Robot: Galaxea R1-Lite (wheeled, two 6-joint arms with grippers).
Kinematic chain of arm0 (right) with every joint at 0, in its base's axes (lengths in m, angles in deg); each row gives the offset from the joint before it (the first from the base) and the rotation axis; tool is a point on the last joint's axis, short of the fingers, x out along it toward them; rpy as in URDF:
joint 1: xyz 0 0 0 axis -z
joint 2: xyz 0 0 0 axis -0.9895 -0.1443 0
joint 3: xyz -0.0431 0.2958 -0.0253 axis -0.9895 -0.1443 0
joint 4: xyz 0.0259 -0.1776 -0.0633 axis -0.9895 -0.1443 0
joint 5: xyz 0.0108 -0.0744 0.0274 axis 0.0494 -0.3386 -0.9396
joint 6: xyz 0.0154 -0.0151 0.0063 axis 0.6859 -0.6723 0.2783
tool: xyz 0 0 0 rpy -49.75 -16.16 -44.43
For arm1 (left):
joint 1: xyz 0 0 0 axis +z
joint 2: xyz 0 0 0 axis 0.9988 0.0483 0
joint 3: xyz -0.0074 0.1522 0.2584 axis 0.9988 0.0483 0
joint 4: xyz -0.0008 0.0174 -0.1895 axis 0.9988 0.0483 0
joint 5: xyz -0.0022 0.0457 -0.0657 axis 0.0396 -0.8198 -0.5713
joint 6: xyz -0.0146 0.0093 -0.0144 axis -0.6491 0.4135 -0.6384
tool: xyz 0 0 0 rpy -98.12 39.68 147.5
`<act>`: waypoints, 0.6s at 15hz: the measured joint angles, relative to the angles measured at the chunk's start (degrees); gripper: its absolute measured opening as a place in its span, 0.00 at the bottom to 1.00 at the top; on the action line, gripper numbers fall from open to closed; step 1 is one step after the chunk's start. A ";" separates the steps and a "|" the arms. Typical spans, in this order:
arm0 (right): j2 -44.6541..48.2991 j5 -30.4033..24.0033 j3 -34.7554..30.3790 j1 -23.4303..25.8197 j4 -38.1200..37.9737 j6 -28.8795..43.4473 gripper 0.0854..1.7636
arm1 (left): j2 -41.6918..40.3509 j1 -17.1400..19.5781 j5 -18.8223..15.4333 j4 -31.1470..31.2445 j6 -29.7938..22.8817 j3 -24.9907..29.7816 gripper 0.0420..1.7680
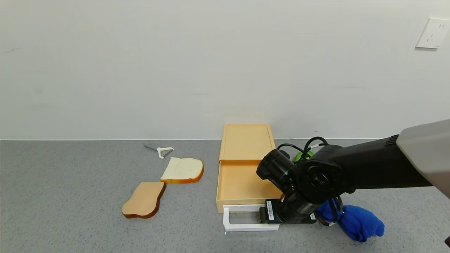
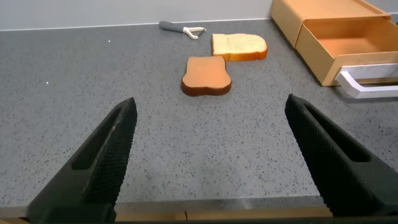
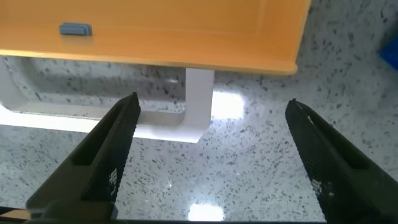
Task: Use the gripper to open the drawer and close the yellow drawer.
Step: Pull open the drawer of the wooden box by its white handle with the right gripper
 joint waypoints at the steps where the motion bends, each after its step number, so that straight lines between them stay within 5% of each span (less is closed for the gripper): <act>1: 0.30 -0.05 -0.39 -0.13 0.00 -0.05 0.97 | 0.00 0.00 -0.01 0.00 0.00 0.00 0.97; 9: 7.17 -0.28 -1.13 -0.30 -0.88 -1.04 0.97 | 0.00 0.00 0.00 0.01 0.00 0.00 0.97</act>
